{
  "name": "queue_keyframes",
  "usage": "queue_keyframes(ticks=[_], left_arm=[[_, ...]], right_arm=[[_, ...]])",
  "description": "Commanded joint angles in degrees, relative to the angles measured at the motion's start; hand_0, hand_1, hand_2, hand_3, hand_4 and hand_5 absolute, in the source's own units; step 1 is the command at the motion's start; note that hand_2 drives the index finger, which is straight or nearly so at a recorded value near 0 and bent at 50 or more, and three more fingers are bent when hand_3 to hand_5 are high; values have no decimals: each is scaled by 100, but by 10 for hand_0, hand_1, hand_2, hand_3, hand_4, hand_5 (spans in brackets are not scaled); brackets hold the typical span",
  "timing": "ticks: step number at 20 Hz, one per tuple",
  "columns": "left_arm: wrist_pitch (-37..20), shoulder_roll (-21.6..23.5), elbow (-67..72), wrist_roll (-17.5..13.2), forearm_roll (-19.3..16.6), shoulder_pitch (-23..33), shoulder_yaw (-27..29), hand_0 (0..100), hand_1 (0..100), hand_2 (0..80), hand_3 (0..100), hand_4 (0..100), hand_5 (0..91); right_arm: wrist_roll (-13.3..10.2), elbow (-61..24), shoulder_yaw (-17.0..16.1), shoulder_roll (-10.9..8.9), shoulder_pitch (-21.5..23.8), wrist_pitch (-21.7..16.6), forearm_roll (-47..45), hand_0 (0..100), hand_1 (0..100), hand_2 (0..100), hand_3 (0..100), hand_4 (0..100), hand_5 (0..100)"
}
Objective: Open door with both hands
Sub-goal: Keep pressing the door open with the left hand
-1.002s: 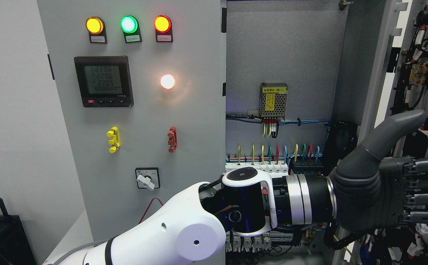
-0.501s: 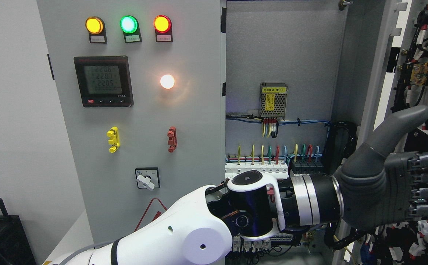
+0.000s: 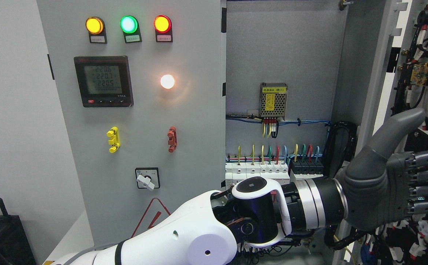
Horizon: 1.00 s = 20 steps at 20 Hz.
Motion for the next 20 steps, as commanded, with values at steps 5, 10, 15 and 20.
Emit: queue_keyframes(ticks=[5,10,15,20], left_arm=[[2,-170,-58,-28,14,-13,-237,0,0,0,0,43,0],[-7,-178,-49,-28,14,-13,-237,0,0,0,0,43,0],[-7,-187,-40,-28,5,-4,-237,0,0,0,0,43,0],[-7,-196,-14,-19,5,-4,-254,0,0,0,0,43,0]], right_arm=[[-1,-5,6,4,0,-1,-1,0,0,0,0,0,0],[-1,4,6,4,0,-1,-1,0,0,0,0,0,0],[-1,-5,6,4,0,-1,-1,0,0,0,0,0,0],[-1,4,-3,-5,0,-1,-1,0,0,0,0,0,0]])
